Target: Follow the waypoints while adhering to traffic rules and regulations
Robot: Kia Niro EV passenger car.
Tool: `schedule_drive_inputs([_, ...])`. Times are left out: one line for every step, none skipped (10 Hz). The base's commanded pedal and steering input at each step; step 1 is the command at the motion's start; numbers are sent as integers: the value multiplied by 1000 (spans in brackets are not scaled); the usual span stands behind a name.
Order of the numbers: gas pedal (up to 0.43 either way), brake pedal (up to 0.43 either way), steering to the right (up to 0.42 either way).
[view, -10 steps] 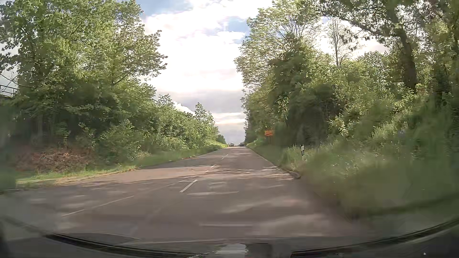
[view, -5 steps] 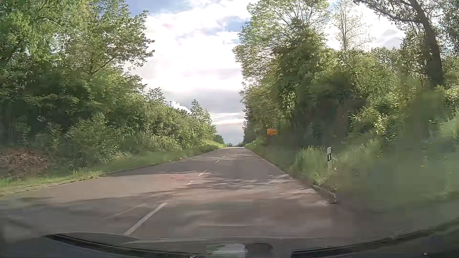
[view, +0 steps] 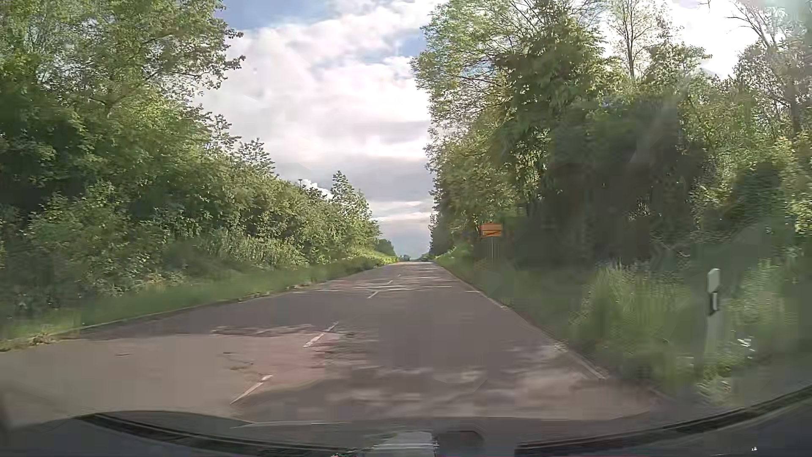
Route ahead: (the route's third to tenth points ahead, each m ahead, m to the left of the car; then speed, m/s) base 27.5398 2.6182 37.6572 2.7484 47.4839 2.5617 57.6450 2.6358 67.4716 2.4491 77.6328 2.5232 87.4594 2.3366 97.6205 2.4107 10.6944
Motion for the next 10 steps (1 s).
schedule_drive_inputs([260,0,4])
schedule_drive_inputs([260,0,4])
schedule_drive_inputs([248,0,3])
schedule_drive_inputs([248,0,3])
schedule_drive_inputs([248,0,3])
schedule_drive_inputs([248,0,3])
schedule_drive_inputs([248,0,3])
schedule_drive_inputs([248,0,2])
schedule_drive_inputs([248,0,2])
schedule_drive_inputs([248,0,1])
